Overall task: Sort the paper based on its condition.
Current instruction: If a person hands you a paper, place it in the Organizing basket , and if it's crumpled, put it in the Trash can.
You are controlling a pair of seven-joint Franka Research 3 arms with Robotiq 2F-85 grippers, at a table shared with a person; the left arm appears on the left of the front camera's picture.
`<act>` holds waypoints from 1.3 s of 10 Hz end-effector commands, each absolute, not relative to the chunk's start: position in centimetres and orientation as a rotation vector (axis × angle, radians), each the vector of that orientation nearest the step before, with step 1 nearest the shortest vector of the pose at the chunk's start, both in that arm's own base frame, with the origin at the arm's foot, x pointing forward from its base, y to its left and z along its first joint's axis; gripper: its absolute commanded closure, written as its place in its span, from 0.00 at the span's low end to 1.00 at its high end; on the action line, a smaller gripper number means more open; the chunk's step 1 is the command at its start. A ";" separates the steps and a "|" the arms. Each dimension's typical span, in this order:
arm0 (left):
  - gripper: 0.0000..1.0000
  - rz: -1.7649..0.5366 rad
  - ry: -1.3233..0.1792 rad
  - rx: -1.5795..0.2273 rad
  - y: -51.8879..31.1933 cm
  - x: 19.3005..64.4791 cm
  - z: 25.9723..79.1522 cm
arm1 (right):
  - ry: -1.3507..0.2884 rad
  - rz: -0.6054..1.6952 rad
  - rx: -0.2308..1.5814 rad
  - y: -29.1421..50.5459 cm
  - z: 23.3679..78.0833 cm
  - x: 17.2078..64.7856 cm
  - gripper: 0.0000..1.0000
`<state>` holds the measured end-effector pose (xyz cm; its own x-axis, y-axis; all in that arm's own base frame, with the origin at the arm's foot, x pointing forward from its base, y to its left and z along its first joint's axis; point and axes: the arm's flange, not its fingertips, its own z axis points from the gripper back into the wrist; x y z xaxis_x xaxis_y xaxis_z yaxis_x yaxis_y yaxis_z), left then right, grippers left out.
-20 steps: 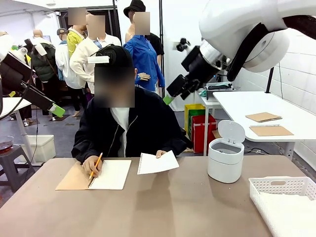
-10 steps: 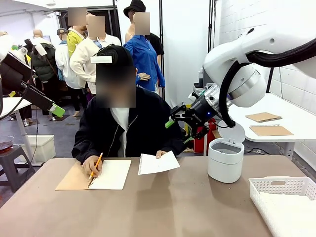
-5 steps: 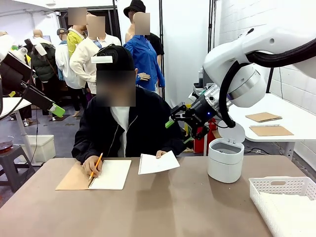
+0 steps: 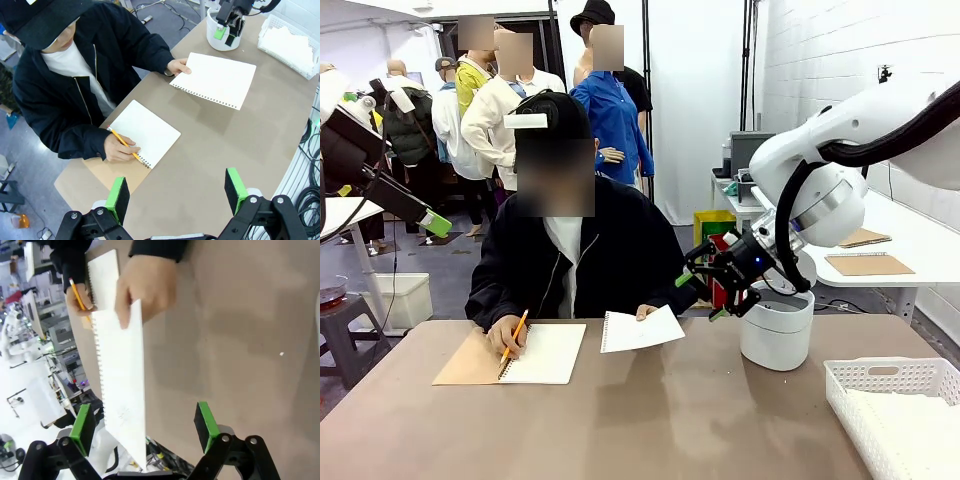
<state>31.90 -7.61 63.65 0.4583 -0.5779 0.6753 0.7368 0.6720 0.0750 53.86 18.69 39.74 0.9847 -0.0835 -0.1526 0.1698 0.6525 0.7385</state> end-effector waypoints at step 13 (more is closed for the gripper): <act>0.00 -0.810 -0.726 -0.247 -7.7 31.9 63.7 | 0.348 -0.199 1.099 23.0 34.9 54.5 0.00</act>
<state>31.90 -7.61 63.65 0.4584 -0.5779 0.6752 0.7368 0.6720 0.0750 53.70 22.95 35.17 0.9281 -0.0001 -0.3722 0.3270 0.4779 0.8153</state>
